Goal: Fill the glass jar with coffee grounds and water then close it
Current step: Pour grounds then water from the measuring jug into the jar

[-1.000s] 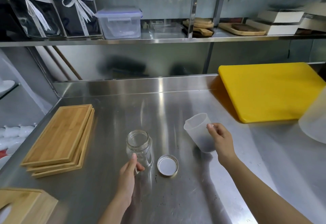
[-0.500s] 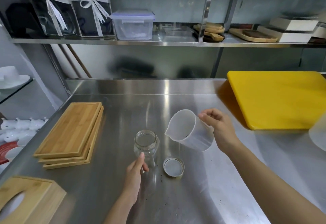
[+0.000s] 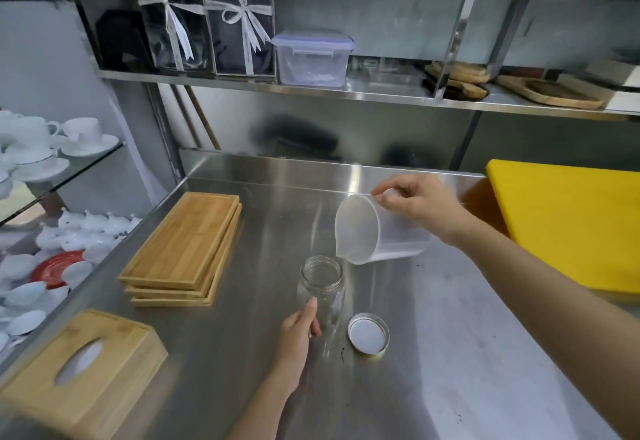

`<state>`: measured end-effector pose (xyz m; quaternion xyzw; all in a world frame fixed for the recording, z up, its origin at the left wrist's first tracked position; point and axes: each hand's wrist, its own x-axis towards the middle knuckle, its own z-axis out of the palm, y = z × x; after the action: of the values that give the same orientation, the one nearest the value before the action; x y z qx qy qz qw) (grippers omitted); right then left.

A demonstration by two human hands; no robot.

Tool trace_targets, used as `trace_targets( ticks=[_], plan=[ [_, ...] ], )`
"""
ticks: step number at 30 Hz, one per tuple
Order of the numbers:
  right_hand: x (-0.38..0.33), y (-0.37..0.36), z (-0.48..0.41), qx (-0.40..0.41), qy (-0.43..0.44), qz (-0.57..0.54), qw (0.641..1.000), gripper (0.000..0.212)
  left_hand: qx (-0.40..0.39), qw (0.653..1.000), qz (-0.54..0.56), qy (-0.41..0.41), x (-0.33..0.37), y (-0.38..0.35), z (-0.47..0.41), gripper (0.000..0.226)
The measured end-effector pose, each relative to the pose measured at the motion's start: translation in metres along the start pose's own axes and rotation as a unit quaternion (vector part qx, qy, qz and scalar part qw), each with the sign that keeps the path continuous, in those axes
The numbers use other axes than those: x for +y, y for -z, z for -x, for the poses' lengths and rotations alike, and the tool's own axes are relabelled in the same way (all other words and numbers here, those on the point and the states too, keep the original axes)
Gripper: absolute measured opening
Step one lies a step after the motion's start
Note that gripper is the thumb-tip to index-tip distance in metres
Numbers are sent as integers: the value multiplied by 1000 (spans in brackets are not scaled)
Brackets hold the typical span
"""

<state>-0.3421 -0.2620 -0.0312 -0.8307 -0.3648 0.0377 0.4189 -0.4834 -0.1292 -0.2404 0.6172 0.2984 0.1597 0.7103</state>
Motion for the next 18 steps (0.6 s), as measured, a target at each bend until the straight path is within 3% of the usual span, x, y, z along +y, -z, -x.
trace_targets(
  ticks=[10,18],
  plan=[
    [-7,-26,-13,-28,39,126,991,10,-2,1000,-10,0,3,-2,2,47],
    [-14,-30,-16,-34,67,140,987,14,2,1000,-14,2,4,-3,2,47]
  ],
)
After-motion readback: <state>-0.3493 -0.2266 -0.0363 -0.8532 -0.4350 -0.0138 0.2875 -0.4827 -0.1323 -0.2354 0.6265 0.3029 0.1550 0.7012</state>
